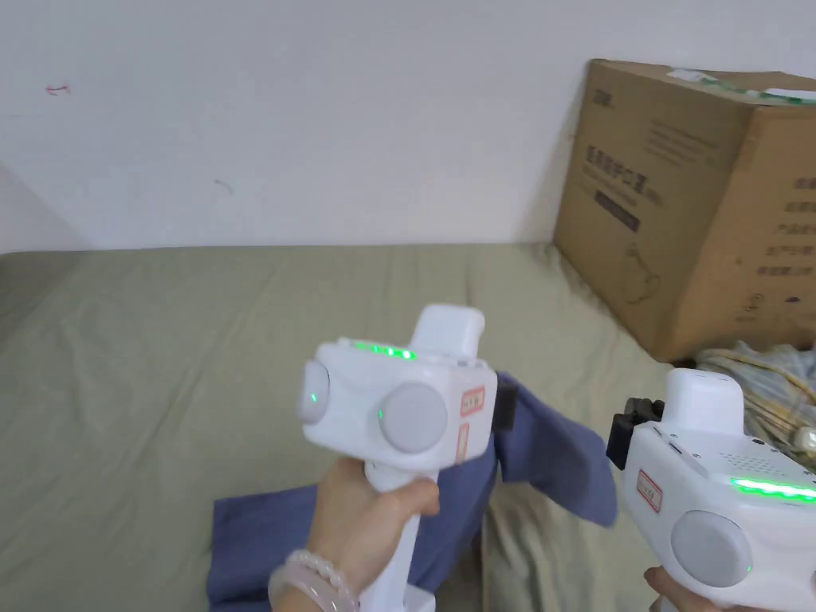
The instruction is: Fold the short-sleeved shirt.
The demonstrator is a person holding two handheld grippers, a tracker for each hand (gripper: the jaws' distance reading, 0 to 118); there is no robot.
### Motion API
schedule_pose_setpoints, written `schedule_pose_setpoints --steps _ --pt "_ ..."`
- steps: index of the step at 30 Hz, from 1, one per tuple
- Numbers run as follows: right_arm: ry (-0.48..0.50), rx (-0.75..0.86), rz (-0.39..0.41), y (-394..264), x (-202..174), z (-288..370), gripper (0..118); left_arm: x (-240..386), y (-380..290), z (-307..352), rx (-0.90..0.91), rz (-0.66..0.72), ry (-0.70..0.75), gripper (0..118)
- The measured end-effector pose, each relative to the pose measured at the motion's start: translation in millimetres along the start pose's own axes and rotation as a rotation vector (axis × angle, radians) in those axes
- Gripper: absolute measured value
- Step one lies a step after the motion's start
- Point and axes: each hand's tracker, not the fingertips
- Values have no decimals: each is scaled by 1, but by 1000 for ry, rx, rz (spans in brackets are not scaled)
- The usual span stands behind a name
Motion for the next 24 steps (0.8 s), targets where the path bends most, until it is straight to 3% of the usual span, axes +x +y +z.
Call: schedule_pose_setpoints --steps 4,7,8,9,10,15,18,19,21,23,24 --pt "-26 -59 -69 -19 37 2 1 10 -74 -68 -227 40 14 14" --pt "-44 -114 -52 -36 47 -3 1 4 -127 -95 -419 138 -25 21" --pt "-42 -126 -44 -39 48 -5 1 2 -138 -99 -450 145 -32 34" --pt "-39 -143 -41 -44 48 -7 1 0 -153 -106 -502 168 -43 66" --pt "-31 -157 -41 -48 48 -10 1 0 -152 -102 -474 133 18 83" --pt "7 -199 -36 -59 34 -18 1 19 -136 -74 -434 129 -10 107" --pt "37 -217 -20 -59 21 -23 1 23 -126 -56 -379 86 14 107" --pt "48 -220 -11 -58 15 -24 1 -21 -124 -61 -363 68 24 107" --pt "71 -221 10 -57 5 -27 1 -41 -123 -52 -330 73 42 100" --pt "93 -223 20 -56 -5 -30 1 -56 -113 -25 -279 102 82 73" --pt "109 -227 19 -56 -11 -33 1 -71 -115 -18 -265 127 108 41"
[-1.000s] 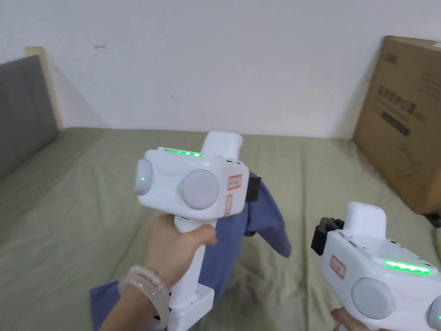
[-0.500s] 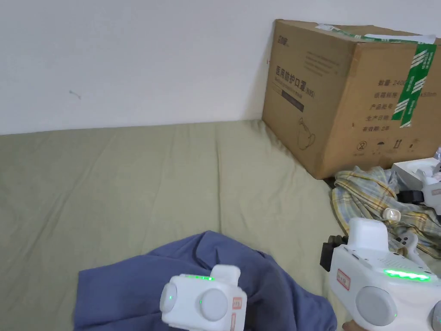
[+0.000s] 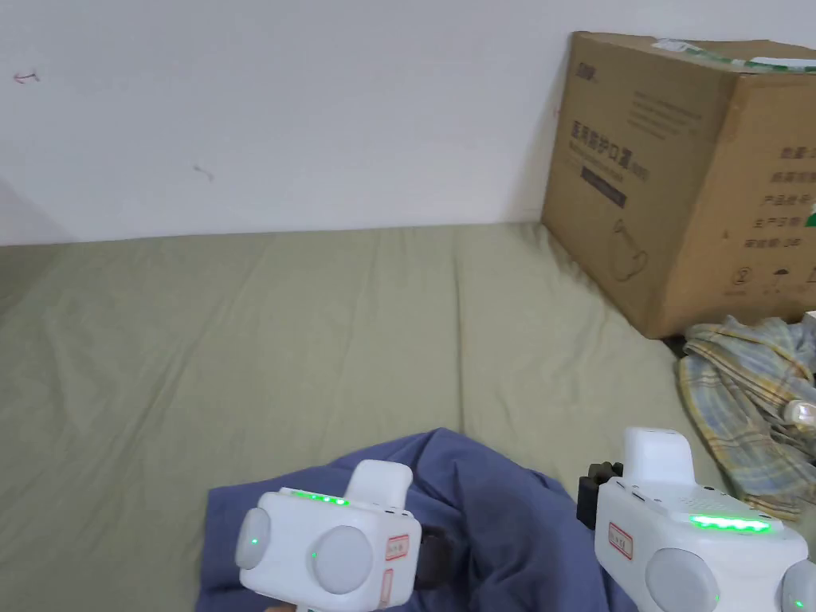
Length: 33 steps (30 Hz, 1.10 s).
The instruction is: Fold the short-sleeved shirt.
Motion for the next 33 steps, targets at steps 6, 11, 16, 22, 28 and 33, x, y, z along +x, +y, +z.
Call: schedule_pose_setpoints --steps 6,11,16,22,28,33 --pt "66 -45 30 -5 -32 -24 1 -81 -36 10 -39 125 151 0" --pt "96 -90 46 -6 -49 -51 1 -129 -33 16 -56 221 218 0" --pt "102 -121 40 4 -59 -76 1 -172 10 -5 -75 234 307 103" --pt "91 -154 54 10 -61 -101 1 -208 42 -47 -94 272 349 101" --pt "95 -206 20 5 -57 -125 1 -199 34 -69 -126 211 385 80" --pt "93 -237 46 10 -59 -141 1 -197 42 -43 -111 180 354 0"
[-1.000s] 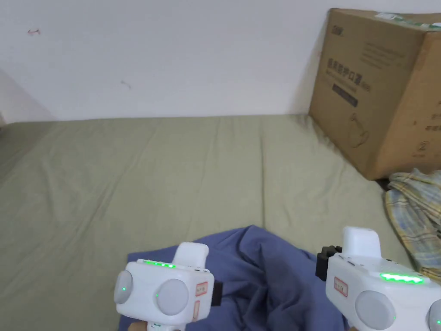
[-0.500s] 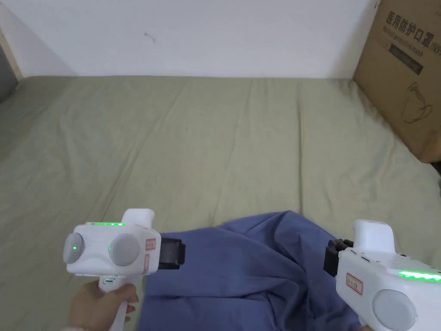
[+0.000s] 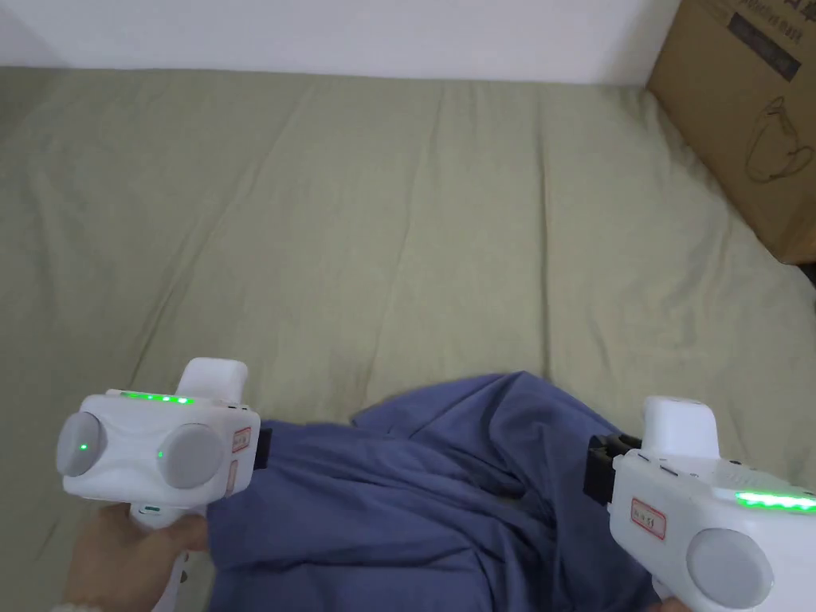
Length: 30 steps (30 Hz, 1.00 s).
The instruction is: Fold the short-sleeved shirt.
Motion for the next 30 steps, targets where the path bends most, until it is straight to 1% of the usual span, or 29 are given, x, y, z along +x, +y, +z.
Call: schedule_pose_setpoints --steps 2,3,4,5,6,7,8,10,11,12,13,14,15,16,17,18,19,21,24,25,26,28,30 --pt "19 -6 -13 11 2 -3 2 -7 2 4 -2 29 -30 0" --pt "67 -23 -33 19 4 -6 7 -9 1 7 4 55 -38 0" --pt "112 -44 -39 29 6 -10 21 -11 1 11 6 77 -42 0" --pt "135 -59 -37 37 7 -13 41 -12 1 13 10 82 -49 0" --pt "153 -74 -27 47 6 -20 69 -12 1 15 16 86 -48 0" --pt "156 -72 -24 55 6 -27 83 -11 0 18 22 86 -46 0" --pt "156 -83 -6 62 4 -35 89 -10 0 20 27 81 -46 0" --pt "126 -123 75 78 -6 -56 89 -6 1 19 28 52 -35 0" --pt "132 -141 99 83 -9 -66 89 -6 1 19 28 45 -31 0" --pt "143 -170 105 86 -12 -79 87 -6 1 18 26 42 -31 0" --pt "165 -217 107 87 -14 -97 76 -6 1 18 19 41 -35 0" --pt "171 -277 113 87 -15 -111 59 -5 1 16 16 42 -37 0" --pt "155 -329 117 84 -16 -124 50 -5 1 16 14 43 -38 0" --pt "104 -356 145 78 -17 -135 49 -6 1 15 11 42 -37 0" --pt "67 -336 169 74 -19 -136 46 -6 1 15 10 39 -36 0" --pt "120 -298 166 73 -18 -131 23 -6 1 13 5 35 -36 0" --pt "109 -304 158 75 -19 -126 4 -7 2 13 -1 35 -36 0" --pt "116 -292 160 77 -20 -119 4 -7 2 14 -1 40 -38 0" --pt "135 -339 153 85 -18 -119 4 -6 6 22 3 39 -36 0" --pt "138 -347 132 89 -15 -115 4 -5 8 26 7 31 -33 0" --pt "155 -349 92 93 -12 -109 4 -5 8 31 13 21 -31 0" --pt "194 -305 19 104 -3 -91 4 -5 11 43 28 15 -29 0" --pt "206 -267 -2 114 3 -69 4 -7 14 56 52 19 -28 0"
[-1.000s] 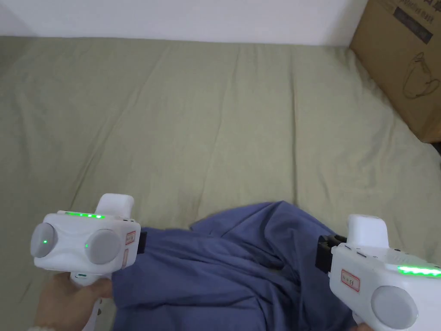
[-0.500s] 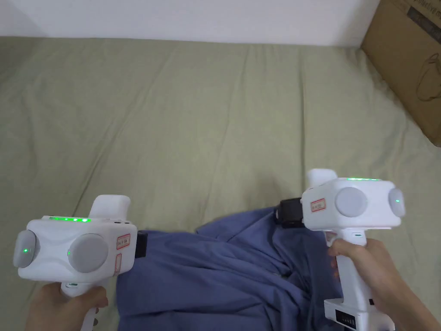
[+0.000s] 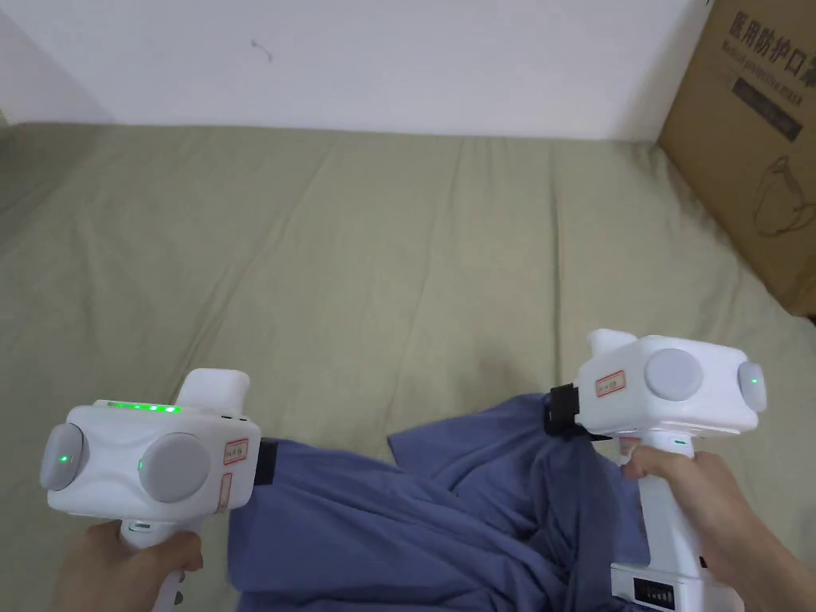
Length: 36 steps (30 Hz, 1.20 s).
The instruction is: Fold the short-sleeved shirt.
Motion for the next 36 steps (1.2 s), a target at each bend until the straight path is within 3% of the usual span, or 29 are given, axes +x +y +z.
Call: schedule_pose_setpoints --steps 8,16,19,24,31,36 --pt "-85 201 13 17 15 126 4 -6 28 73 145 -17 69 0" --pt "-150 464 -97 35 38 273 4 -16 86 162 334 -110 178 0" --pt "-80 555 -148 45 39 316 4 -14 114 200 414 -109 177 0" --pt "-155 632 -69 79 11 352 4 2 159 245 546 -158 228 0" --pt "-104 727 -97 163 -10 380 4 -10 238 263 630 -124 280 0" --pt "-127 785 -34 232 -40 398 4 -21 306 267 697 -93 330 0"
